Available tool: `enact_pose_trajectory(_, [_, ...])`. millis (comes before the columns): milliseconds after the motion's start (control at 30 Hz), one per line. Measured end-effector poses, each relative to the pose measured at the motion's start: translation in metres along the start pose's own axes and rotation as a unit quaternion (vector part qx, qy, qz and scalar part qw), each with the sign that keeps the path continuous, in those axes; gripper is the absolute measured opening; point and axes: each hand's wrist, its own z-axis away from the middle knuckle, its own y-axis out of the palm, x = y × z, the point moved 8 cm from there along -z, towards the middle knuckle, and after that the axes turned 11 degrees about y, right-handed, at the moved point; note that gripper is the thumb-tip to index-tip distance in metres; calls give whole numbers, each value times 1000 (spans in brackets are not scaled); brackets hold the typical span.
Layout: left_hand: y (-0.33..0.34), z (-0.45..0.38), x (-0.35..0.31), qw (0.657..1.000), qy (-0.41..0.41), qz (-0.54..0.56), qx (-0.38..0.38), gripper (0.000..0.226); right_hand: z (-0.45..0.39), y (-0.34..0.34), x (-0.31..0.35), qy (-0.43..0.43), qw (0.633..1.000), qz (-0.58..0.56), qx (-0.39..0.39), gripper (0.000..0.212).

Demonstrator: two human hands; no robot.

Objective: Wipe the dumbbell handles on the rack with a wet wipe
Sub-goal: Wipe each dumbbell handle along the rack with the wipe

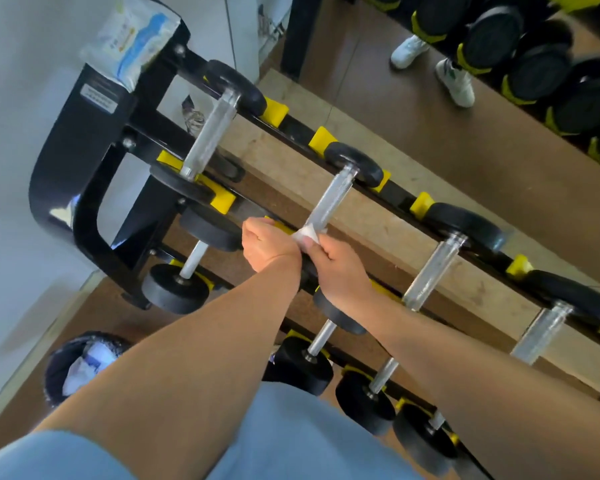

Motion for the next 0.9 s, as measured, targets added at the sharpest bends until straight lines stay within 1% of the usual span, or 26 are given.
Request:
enact_pose_trajectory(33, [0,2,0,1000,-6,2,7,39,3,-7,-7,20,1000,-14,15,33])
enact_pose_trajectory(67, [1,4,0,1000,-17,2,16,40,5,-12,-16,39,999,-5,24,35])
enact_pose_trajectory(100, [1,5,0,999,-26,2,22,40,7,-18,-27,65,998,0,24,40])
enact_pose_trajectory(167, [1,4,-1,999,-28,-3,28,41,11,-35,-53,151,988,-38,-15,48])
enact_pose_trajectory(200, [1,4,-1,999,-21,-14,33,41,12,-47,-61,191,976,-90,-53,49])
enact_pose_trajectory(233, [1,3,-3,999,-10,-31,38,42,12,-59,-65,220,960,-137,-108,47])
enact_pose_trajectory(267, [2,2,-4,998,2,-44,38,43,11,-72,-63,225,943,-168,-177,44])
enact_pose_trajectory(300, [2,1,-5,998,15,-54,37,45,9,-80,-52,202,936,-169,-234,41])
enact_pose_trajectory(333, [2,-1,-6,997,30,-67,35,46,5,-81,-36,156,942,-140,-263,38])
enact_pose_trajectory(367, [2,-3,-7,994,49,-92,37,47,3,-71,-18,107,957,-95,-251,36])
enact_pose_trajectory(400, [3,-5,-10,989,69,-125,40,47,2,-48,-7,65,975,-45,-209,35])
enact_pose_trajectory(433, [3,-7,-14,983,88,-155,40,45,3,-19,-7,51,985,-2,-163,36])
enact_pose_trajectory(467, [3,-11,-15,978,101,-178,39,44,6,4,-13,58,990,18,-128,39])
enact_pose_trajectory(500, [5,-14,-17,974,112,-192,43,42,12,17,-20,71,991,11,-115,40])
enact_pose_trajectory(567, [8,-18,-17,965,130,-220,52,39,21,16,-27,87,989,-50,-109,35])
enact_pose_trajectory(633, [10,-19,-15,958,136,-242,68,33,19,-5,-19,98,984,-113,-100,37])
enact_pose_trajectory(667, [10,-20,-14,957,136,-245,75,31,17,-22,-13,107,978,-131,-124,36])
enact_pose_trajectory(700, [11,-20,-13,957,136,-243,80,34,16,-41,-5,102,970,-135,-173,33])
enact_pose_trajectory(733, [11,-20,-13,958,136,-239,84,38,16,-60,11,70,964,-128,-223,28])
enact_pose_trajectory(767, [10,-19,-14,958,136,-237,87,42,16,-75,33,0,958,-113,-262,21])
enact_pose_trajectory(800, [10,-20,-15,958,136,-235,88,44,16,-83,58,-94,951,-71,-285,23])
enact_pose_trajectory(833, [10,-19,-17,959,135,-233,87,46,10,-80,78,-202,938,6,-281,32])
enact_pose_trajectory(867, [10,-20,-18,960,132,-232,86,46,0,-70,88,-295,913,105,-261,38])
enact_pose_trajectory(900, [10,-20,-18,960,130,-233,87,46,-15,-59,87,-346,884,201,-240,41])
